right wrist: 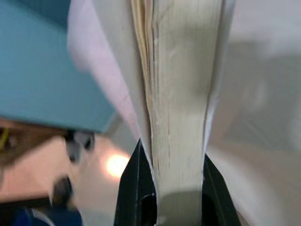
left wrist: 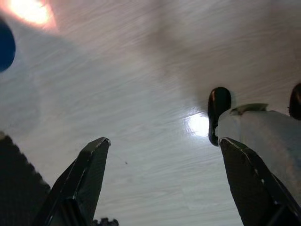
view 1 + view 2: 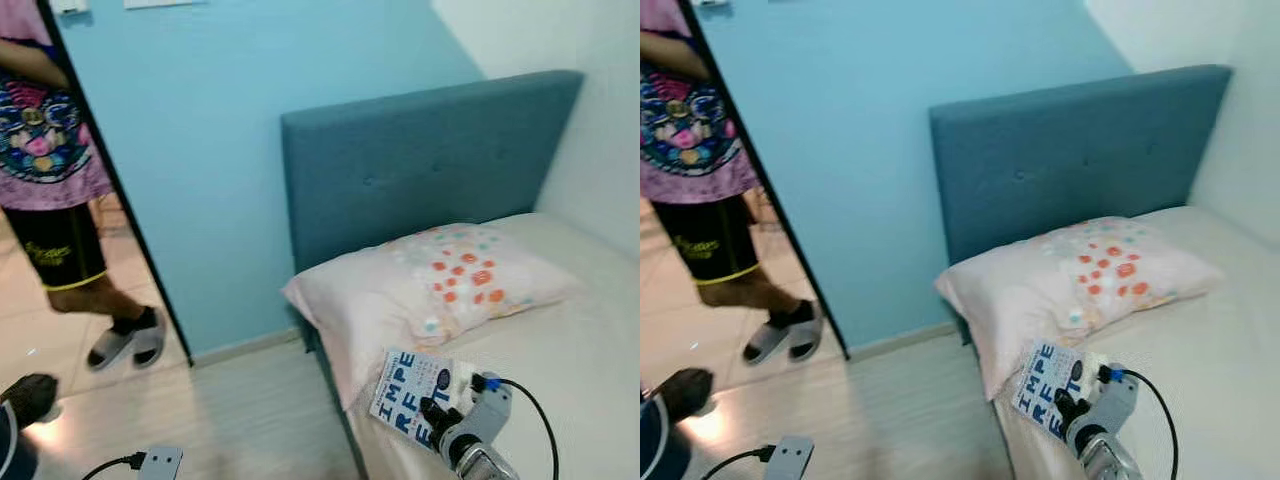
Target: Clean up the room
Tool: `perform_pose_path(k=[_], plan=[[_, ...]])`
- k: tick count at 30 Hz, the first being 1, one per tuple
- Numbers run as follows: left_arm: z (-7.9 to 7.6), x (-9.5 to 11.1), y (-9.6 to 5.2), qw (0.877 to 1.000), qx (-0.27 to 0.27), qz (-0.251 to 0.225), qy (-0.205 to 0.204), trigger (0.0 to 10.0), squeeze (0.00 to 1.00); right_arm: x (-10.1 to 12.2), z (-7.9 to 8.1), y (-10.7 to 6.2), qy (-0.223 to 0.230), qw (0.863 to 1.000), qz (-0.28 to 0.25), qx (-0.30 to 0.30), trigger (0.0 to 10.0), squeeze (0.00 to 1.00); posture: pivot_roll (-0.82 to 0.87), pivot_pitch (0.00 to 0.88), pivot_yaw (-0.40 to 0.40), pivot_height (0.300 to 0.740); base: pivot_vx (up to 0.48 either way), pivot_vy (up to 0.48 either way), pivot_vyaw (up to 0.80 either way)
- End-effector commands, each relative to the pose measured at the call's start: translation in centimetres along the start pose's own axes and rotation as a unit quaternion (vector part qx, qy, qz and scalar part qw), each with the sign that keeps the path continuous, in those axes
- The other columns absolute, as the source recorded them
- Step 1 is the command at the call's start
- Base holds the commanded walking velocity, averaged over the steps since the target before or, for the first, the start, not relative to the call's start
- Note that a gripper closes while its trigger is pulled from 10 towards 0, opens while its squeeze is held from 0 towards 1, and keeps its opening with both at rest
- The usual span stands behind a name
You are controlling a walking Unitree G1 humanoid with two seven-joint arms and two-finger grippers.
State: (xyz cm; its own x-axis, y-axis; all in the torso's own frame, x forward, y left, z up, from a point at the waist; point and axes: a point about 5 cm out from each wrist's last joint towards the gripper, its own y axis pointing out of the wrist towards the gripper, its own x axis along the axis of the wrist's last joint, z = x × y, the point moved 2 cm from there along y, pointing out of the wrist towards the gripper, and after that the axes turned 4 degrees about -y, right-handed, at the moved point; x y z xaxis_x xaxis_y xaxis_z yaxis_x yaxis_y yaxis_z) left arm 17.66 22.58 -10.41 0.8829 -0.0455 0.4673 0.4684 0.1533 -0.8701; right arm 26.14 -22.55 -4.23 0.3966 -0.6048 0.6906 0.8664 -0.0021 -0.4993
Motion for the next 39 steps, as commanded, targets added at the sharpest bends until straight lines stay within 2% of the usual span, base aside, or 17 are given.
perform_pose_path(k=[1,11,13,16,19,23,27,30,34,36,39], plan=[[0.5,0.0,0.0,1.0,0.008,0.003,0.008,10.0,0.0,0.2,0.4,0.2,0.034,0.999,-0.009,0.001,10.0,0.0,-0.01,0.018,0.032,0.705,0.0,0.0,0.0],[0.7,0.2,0.0,1.0,0.013,-0.004,0.004,10.0,0.0,-0.6,-1.0,-0.4,0.114,0.993,-0.011,-0.019,10.0,0.0,-0.01,0.035,0.039,0.67,0.0,0.0,0.0],[0.9,1.0,0.0,1.0,0.017,-0.021,-0.005,10.0,0.0,-0.2,-1.4,-0.5,0.155,0.987,-0.033,-0.019,10.0,0.0,0.0,0.048,0.043,0.66,0.0,0.0,0.0],[1.2,2.0,0.0,0.999,0.021,-0.04,-0.012,10.0,0.0,0.8,-1.7,-0.5,0.176,0.982,-0.057,-0.02,10.0,0.0,0.02,0.062,0.047,0.65,0.0,0.0,0.0],[2.0,3.0,-0.1,0.998,0.027,-0.059,-0.017,10.0,0.0,2.3,-1.7,-0.3,0.182,0.979,-0.088,-0.016,10.0,0.0,0.05,0.095,0.058,0.635,0.0,0.0,0.0],[2.8,3.2,-0.2,0.997,0.033,-0.066,-0.014,10.0,0.0,4.0,-1.5,-0.1,0.193,0.974,-0.122,-0.011,10.0,0.0,0.07,0.127,0.069,0.635,0.0,0.0,0.0],[3.8,2.7,-0.3,0.997,0.04,-0.066,-0.01,10.0,0.0,4.4,-1.3,0.0,0.191,0.973,-0.129,-0.01,10.0,0.0,0.11,0.167,0.078,0.635,0.0,0.0,0.0],[4.5,2.1,-0.5,0.997,0.044,-0.066,-0.009,10.0,0.0,4.3,-1.4,0.0,0.185,0.974,-0.126,-0.017,10.0,0.0,0.15,0.217,0.093,0.635,0.0,0.0,0.0],[5.3,1.4,-0.7,0.997,0.047,-0.067,-0.007,10.0,0.0,3.4,-2.3,-0.2,0.182,0.976,-0.106,-0.059,10.0,0.0,0.17,0.247,0.1,0.635,0.0,0.0,0.0],[6.3,0.8,-1.0,0.996,0.051,-0.068,-0.002,10.0,0.0,1.9,-3.4,-0.7,0.185,0.974,-0.076,-0.103,10.0,0.0,0.21,0.29,0.111,0.635,0.0,0.0,0.0],[7.2,0.4,-1.3,0.996,0.055,-0.071,0.001,10.0,0.0,1.5,-3.8,-0.9,0.191,0.971,-0.075,-0.12,10.0,0.0,0.24,0.322,0.123,0.635,0.0,0.0,0.0]])
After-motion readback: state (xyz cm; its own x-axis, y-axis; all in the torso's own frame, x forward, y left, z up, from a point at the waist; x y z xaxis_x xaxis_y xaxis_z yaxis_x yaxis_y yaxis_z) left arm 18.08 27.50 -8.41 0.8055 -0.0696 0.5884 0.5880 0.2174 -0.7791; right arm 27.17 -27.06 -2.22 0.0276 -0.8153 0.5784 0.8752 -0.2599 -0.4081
